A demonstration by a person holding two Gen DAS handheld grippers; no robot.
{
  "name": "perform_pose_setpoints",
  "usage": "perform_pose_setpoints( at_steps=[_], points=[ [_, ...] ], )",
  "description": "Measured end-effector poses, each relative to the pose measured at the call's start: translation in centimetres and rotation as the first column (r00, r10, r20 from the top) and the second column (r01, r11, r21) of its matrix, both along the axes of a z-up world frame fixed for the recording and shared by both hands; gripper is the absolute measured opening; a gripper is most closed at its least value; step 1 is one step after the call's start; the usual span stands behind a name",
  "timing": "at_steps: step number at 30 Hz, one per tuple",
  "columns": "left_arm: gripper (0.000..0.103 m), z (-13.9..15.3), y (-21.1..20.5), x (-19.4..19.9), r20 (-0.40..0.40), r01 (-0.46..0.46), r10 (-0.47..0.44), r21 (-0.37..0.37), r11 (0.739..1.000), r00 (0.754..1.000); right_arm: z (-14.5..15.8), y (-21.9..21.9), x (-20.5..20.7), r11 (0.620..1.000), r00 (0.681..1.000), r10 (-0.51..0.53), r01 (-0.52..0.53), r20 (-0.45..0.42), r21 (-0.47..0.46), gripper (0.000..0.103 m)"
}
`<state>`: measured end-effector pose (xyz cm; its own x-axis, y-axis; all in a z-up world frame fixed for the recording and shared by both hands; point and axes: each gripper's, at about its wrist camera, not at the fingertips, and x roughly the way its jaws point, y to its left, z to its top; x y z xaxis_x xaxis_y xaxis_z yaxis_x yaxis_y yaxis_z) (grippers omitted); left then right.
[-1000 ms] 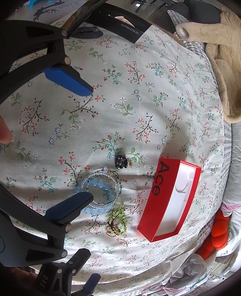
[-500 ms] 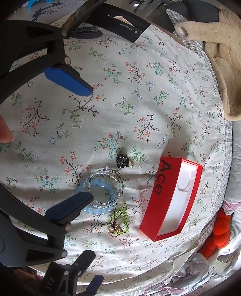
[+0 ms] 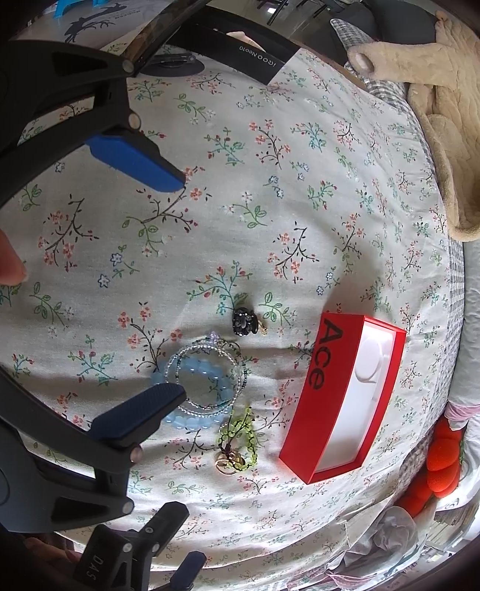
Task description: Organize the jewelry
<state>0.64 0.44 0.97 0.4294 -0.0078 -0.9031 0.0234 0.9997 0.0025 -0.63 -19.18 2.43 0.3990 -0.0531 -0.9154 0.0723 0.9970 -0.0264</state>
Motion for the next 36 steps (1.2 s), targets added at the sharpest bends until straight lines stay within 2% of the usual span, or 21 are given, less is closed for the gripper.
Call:
perform_pose_setpoints(
  at_steps=[33,36],
  points=[
    [0.103,0.11,0.19,-0.16,0.003,0.000,0.000,0.021,1.000,1.000,0.30,-0.05,0.28,1.000,1.000,-0.008,0.008,0.004,0.009,0.103],
    [0.103,0.26,0.44,0.05,-0.004,0.005,-0.005,0.000,1.000,1.000,0.60,0.20,0.62,1.000,1.000,0.006,-0.006,0.004,0.012,0.103]
  ],
)
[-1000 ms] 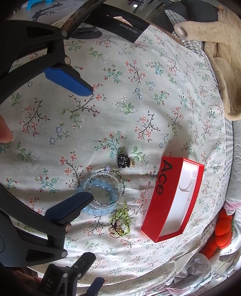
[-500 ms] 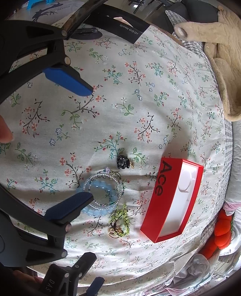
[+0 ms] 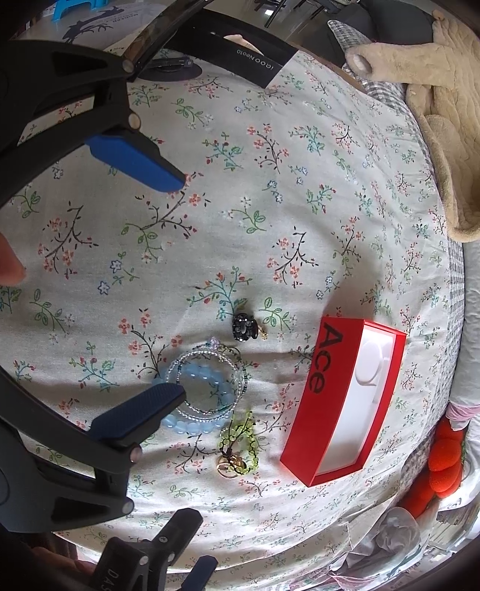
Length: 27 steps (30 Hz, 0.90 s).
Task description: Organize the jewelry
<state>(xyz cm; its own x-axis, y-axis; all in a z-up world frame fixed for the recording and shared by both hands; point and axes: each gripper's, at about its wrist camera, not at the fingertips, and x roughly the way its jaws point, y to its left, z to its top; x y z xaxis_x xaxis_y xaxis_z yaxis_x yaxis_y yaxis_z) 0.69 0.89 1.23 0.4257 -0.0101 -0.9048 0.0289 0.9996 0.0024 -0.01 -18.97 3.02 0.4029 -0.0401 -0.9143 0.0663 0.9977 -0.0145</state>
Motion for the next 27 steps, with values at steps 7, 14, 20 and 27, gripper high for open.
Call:
perform_pose_setpoints(
  at_steps=[7,14,20,27],
  points=[
    [0.103,1.0,0.5,0.9,-0.009,0.055,-0.055,-0.034,0.998,0.998,0.4,-0.1,1.4,0.999,1.000,0.019,-0.018,-0.023,0.034,0.103],
    [0.098,2.3,1.2,2.5,-0.043,0.091,-0.099,-0.163,0.982,0.994,0.6,-0.4,3.4,0.994,0.996,0.033,-0.024,-0.086,0.106,0.103],
    [0.077,0.3,1.1,4.0,-0.077,0.099,-0.117,-0.205,0.974,0.990,-1.0,-1.0,4.9,0.991,0.991,0.032,-0.014,-0.131,0.135,0.103],
    [0.052,-2.7,2.0,6.3,-0.149,0.027,-0.074,-0.294,0.955,0.986,-2.8,-2.0,6.5,0.963,0.985,0.017,0.030,-0.172,0.268,0.086]
  ],
)
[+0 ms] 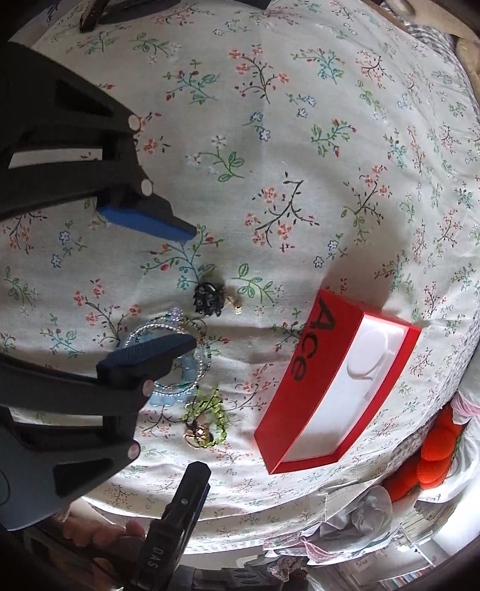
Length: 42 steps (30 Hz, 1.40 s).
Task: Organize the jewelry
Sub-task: 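Grasp the black hair clip with the left tool while the right tool grasps the green beaded necklace, then carry the clip with the left tool into the red box while the right tool drops the necklace in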
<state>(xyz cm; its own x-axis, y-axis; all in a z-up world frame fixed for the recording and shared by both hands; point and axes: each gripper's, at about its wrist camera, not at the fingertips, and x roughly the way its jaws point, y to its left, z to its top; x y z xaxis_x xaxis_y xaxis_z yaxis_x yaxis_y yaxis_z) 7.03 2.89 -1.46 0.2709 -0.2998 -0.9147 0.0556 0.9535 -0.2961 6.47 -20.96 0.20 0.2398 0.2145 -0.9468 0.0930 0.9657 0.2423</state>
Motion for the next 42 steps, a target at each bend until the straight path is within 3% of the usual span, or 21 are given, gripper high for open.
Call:
perform_pose_setpoints(
  at_steps=[3,10,12,15,20,28,42],
  points=[
    [0.045,-0.9,-0.2,1.0,-0.026,-0.019,0.018,-0.009,1.000,0.999,-0.6,-0.1,0.9,1.000,1.000,0.004,-0.004,-0.009,0.024,0.078],
    [0.041,-2.4,-1.4,2.2,-0.070,-0.043,0.045,0.023,0.999,0.997,-2.1,-0.1,2.3,0.999,0.999,0.033,-0.032,-0.023,0.036,0.058],
    [0.034,-2.4,-1.6,2.4,-0.072,-0.047,0.050,0.034,0.998,0.996,-2.3,0.0,2.6,0.999,0.999,0.034,-0.033,-0.023,0.042,0.052],
    [0.026,-2.6,-1.9,2.7,-0.074,-0.064,0.067,0.047,0.997,0.995,-2.8,0.0,2.9,0.998,0.998,0.038,-0.036,-0.039,0.054,0.040],
    [0.026,-2.6,-1.9,2.8,-0.076,-0.087,0.089,0.038,0.996,0.993,-3.5,0.0,3.0,0.996,0.997,0.057,-0.054,-0.043,0.067,0.016],
    [0.026,-1.6,-0.4,2.4,-0.060,-0.104,0.104,0.008,0.995,0.993,-2.5,0.1,2.8,0.996,0.998,0.069,-0.069,0.008,0.064,0.010],
    [0.026,2.4,0.0,1.1,0.039,-0.104,0.105,-0.024,0.994,0.994,3.0,1.3,1.6,0.990,0.983,0.083,-0.101,0.163,0.104,0.008]
  ],
)
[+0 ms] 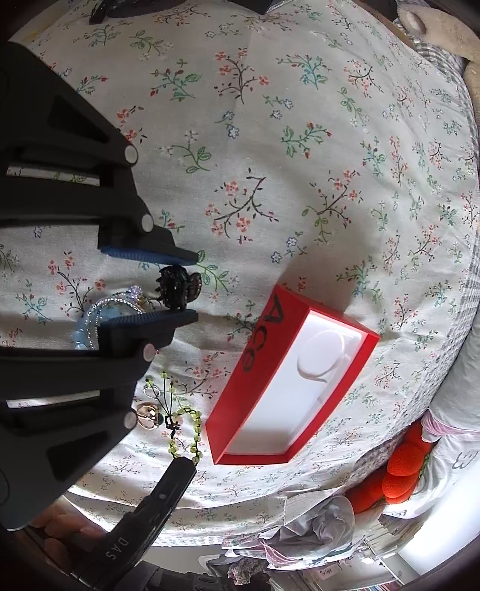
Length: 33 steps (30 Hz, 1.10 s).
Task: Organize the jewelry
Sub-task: 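Carry the clip with the left tool into the red box while the right tool drops the necklace in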
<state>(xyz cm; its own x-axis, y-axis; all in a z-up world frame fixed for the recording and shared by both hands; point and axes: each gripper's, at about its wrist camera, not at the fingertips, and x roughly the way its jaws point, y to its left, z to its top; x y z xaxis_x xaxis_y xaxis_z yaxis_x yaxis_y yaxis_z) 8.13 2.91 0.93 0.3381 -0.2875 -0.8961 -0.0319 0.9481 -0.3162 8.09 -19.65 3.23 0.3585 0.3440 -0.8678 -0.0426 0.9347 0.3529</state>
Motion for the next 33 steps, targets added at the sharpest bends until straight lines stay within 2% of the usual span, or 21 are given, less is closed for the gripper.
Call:
perform_pose_setpoints(
  at_steps=[11,18,22,27,33],
  points=[
    [0.026,2.2,-2.4,3.6,0.141,0.018,-0.008,-0.067,0.998,0.990,5.0,-1.0,0.3,0.995,0.983,-0.089,0.081,0.163,0.053,0.008],
    [0.026,1.5,-3.6,6.1,0.193,0.057,-0.038,-0.090,0.994,0.980,6.6,-0.7,1.6,0.994,0.964,-0.103,0.090,0.246,0.067,0.008],
    [0.026,0.8,-4.2,6.8,0.218,0.078,-0.063,-0.061,0.995,0.974,6.2,-0.8,2.3,0.992,0.952,-0.114,0.092,0.283,0.090,0.008],
    [0.026,-0.5,-4.9,7.6,0.189,0.093,-0.092,0.006,0.996,0.978,2.8,-1.2,3.8,0.992,0.969,-0.126,0.122,0.212,0.030,0.008],
    [0.026,-1.0,-5.0,7.6,0.104,0.071,-0.073,0.023,0.997,0.992,-0.1,-1.7,4.3,0.990,0.986,-0.125,0.131,0.114,-0.048,0.008]
  ],
)
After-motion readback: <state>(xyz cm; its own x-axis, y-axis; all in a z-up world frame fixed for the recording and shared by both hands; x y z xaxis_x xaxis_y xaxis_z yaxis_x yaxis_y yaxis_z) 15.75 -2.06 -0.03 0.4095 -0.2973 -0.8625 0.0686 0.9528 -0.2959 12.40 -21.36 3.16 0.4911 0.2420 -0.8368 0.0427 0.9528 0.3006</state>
